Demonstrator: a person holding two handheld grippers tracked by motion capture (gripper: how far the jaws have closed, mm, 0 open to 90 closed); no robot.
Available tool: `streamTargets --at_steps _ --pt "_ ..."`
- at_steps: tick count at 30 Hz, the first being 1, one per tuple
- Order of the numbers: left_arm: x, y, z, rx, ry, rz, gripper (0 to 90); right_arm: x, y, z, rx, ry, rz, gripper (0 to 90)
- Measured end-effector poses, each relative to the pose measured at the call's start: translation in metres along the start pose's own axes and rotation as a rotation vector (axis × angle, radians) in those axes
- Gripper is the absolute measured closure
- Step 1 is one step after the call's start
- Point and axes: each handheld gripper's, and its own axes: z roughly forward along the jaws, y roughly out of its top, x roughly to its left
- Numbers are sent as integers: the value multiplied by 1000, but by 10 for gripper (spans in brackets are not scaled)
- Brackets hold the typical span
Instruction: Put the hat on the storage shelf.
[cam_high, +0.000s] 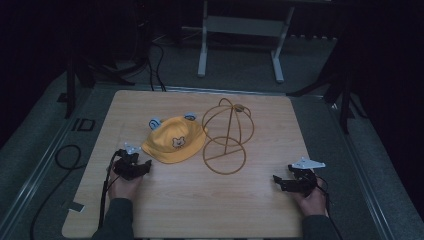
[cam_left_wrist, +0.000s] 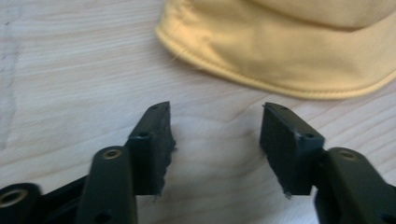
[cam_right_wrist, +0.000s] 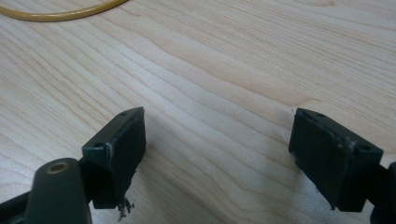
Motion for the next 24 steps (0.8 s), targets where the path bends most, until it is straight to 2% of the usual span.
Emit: streamTargets --at_steps 3,8,9,11,15,17,22,24 --pt "3 -2 -5 11 24 17 495 0 0 0 0 0 0 187" --pt "7 -3 -12 12 21 26 523 0 0 0 1 1 0 182" --pt "11 -5 -21 23 5 49 525 0 0 0 5 -3 1 158" --pt "16 -7 -27 28 -3 60 525 0 0 1 8 -7 5 142" --pt "28 -9 -35 13 -58 21 516 0 0 1 9 -8 5 137" --pt "30 -10 -37 13 -62 16 514 0 0 1 9 -8 6 137" --pt "30 -11 -37 31 -74 49 512 -1 0 1 9 -7 4 136" --pt "28 -10 -37 41 -83 84 511 -1 0 1 9 -7 4 134"
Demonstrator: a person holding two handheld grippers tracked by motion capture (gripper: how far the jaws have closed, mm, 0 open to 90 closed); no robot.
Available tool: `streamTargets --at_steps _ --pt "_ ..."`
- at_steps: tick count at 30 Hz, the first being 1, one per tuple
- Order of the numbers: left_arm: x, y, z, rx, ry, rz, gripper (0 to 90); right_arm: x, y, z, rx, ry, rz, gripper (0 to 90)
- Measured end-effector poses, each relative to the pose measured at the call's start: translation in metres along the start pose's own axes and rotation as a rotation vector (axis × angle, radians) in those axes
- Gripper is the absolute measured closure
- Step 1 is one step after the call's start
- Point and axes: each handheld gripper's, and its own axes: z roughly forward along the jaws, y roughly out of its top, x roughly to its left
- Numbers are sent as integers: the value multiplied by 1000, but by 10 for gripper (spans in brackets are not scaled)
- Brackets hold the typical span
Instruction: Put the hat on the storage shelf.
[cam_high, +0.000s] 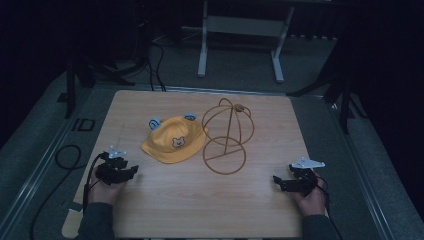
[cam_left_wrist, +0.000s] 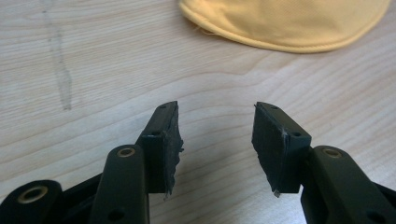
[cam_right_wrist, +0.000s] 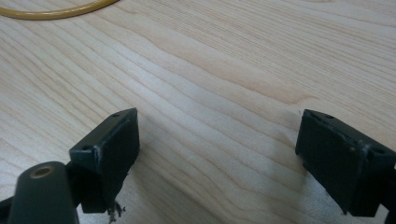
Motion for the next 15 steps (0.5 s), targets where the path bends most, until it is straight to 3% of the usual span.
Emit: streamTargets --at_steps 8,15 --pt "-6 9 -4 6 -22 69 508 0 0 0 1 1 0 132" --pt "-1 21 -10 18 -43 114 494 0 0 0 1 1 0 132"
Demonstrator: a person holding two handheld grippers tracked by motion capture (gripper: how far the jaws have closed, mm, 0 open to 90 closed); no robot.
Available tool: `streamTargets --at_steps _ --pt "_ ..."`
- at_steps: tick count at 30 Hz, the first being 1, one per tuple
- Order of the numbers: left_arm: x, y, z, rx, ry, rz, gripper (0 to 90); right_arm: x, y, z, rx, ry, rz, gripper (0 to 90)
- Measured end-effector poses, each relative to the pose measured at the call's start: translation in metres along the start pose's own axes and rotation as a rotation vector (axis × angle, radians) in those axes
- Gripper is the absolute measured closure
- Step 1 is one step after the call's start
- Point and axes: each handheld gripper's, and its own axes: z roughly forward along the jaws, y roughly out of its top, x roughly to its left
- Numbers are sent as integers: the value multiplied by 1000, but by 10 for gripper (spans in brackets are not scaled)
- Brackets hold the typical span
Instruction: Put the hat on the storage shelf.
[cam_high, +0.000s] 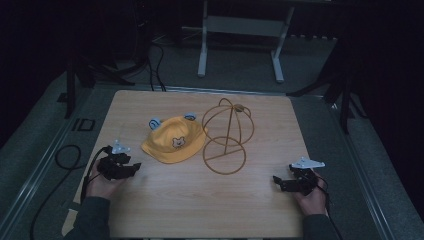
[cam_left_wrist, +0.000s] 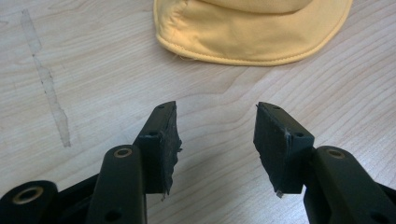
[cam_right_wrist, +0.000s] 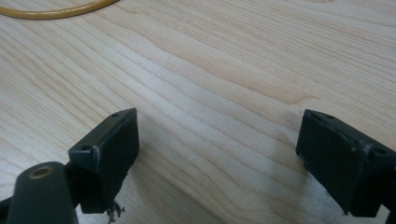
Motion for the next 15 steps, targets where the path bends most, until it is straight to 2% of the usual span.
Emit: streamTargets --at_steps 15 --pt "10 14 -12 40 -30 102 485 0 0 0 0 -3 3 135"
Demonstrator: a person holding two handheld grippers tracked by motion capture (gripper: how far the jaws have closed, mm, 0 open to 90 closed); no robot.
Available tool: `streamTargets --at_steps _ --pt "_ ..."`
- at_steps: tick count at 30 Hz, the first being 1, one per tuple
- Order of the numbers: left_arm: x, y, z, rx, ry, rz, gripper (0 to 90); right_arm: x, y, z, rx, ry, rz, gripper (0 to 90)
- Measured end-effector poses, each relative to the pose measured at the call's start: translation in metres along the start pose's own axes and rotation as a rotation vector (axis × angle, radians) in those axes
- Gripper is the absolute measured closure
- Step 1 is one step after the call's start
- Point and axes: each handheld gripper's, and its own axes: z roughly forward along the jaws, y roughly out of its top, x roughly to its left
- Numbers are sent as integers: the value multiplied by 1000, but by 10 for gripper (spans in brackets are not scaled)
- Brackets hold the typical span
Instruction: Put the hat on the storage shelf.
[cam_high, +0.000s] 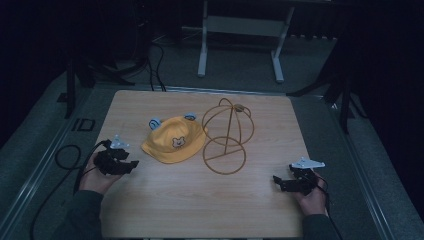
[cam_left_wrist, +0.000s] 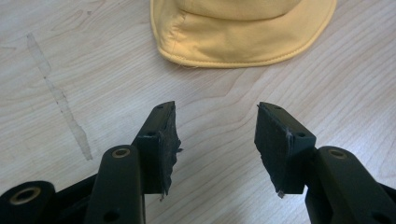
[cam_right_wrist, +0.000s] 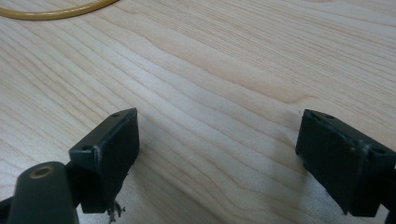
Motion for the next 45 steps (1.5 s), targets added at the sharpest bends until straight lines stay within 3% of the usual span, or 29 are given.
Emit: streamTargets --at_steps 6,16,34,45 --pt "3 4 -6 6 -16 39 485 0 0 0 0 0 0 135" --pt "6 13 -9 2 -34 64 485 0 0 0 0 -1 1 135" --pt "6 50 -21 -1 -50 139 475 0 0 0 0 -1 1 135" --pt "5 67 -20 26 -60 188 469 0 0 0 0 -1 2 135"
